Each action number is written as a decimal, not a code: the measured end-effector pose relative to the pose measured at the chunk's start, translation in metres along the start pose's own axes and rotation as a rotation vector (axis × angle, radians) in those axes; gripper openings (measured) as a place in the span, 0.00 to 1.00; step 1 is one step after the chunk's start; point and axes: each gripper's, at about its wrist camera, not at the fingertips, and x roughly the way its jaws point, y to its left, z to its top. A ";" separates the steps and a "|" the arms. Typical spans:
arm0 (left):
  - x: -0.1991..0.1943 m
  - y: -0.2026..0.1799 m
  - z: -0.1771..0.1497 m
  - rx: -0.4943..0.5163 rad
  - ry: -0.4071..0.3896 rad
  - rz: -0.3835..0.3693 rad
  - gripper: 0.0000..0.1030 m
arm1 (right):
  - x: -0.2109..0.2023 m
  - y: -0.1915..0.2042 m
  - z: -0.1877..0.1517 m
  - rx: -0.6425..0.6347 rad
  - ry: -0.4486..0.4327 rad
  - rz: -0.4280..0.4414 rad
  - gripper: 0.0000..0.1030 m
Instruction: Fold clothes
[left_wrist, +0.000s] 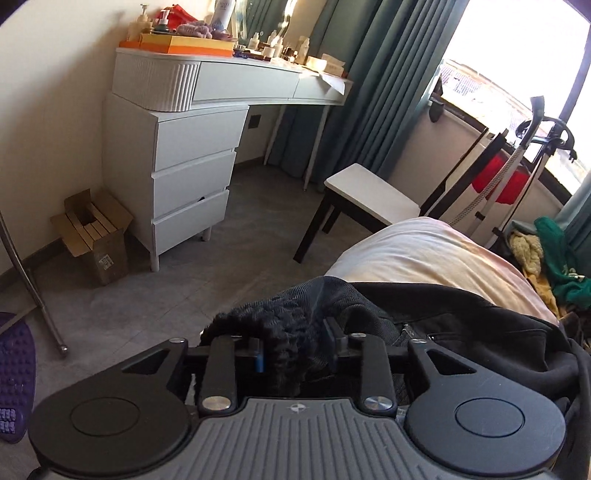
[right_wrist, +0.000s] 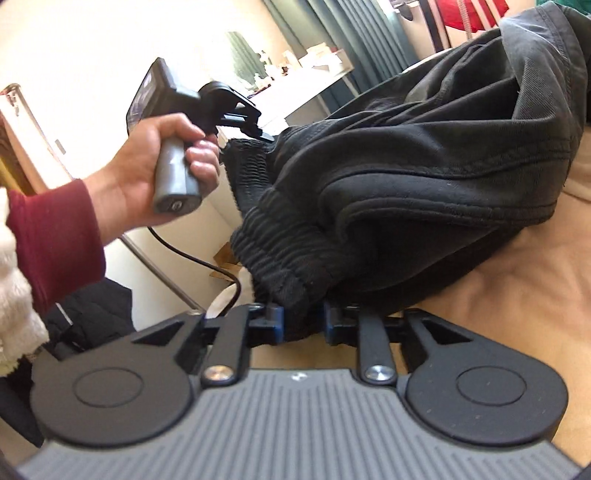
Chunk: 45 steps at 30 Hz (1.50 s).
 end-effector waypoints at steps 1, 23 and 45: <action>-0.013 -0.002 -0.008 0.017 -0.014 -0.007 0.78 | -0.002 0.003 -0.001 -0.018 0.011 0.018 0.46; -0.253 -0.134 -0.203 0.356 -0.235 -0.293 0.92 | -0.201 -0.019 0.058 -0.259 -0.306 -0.233 0.81; -0.171 -0.168 -0.279 0.356 -0.138 -0.309 0.94 | -0.217 -0.138 0.057 -0.192 -0.417 -0.451 0.81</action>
